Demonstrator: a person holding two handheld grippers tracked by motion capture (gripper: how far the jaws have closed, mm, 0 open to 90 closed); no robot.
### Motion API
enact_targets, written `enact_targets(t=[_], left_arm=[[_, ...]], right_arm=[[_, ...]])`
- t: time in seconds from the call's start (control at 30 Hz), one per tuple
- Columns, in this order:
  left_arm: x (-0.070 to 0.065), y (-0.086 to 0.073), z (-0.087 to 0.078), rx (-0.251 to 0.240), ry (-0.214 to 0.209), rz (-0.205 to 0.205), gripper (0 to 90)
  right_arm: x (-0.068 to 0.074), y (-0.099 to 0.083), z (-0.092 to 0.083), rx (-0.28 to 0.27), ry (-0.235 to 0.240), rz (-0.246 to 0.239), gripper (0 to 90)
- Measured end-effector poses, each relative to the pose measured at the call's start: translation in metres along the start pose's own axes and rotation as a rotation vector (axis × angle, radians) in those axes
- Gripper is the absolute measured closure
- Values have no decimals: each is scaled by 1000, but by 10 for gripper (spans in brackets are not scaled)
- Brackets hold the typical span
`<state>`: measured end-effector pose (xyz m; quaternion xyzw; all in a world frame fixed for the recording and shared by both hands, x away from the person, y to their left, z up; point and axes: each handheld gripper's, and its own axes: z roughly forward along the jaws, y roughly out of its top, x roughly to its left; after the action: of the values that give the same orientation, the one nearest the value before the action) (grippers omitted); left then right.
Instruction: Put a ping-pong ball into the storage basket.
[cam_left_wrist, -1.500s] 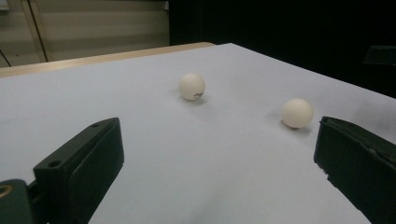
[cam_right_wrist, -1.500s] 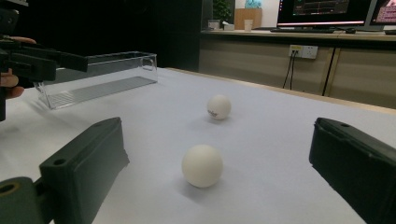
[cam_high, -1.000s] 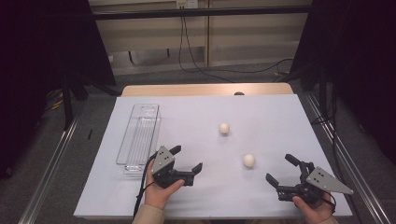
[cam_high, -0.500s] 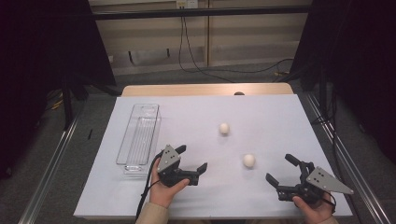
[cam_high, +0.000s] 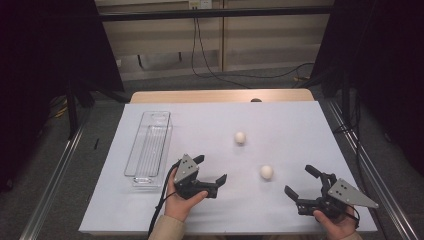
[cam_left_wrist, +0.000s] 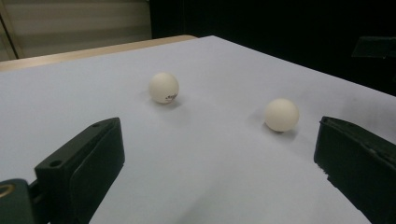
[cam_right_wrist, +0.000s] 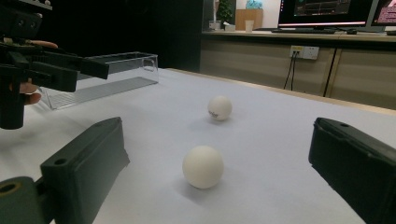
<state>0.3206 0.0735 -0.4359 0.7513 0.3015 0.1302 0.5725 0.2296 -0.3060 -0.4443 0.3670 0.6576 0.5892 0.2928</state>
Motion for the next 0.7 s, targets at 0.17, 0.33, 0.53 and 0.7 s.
enact_targets(t=[0.17,0.33,0.53,0.7], left_arm=[[-2,0,4,9,-5,-2,19],[-4,1,8,17,-13,5,19],[-6,2,13,23,-21,3,21],[-8,2,16,29,-29,3,22]], right_arm=[[0,0,0,0,0,0,34],[0,0,0,0,0,0,34],[0,0,0,0,-1,1,34],[0,0,0,0,-1,0,35]])
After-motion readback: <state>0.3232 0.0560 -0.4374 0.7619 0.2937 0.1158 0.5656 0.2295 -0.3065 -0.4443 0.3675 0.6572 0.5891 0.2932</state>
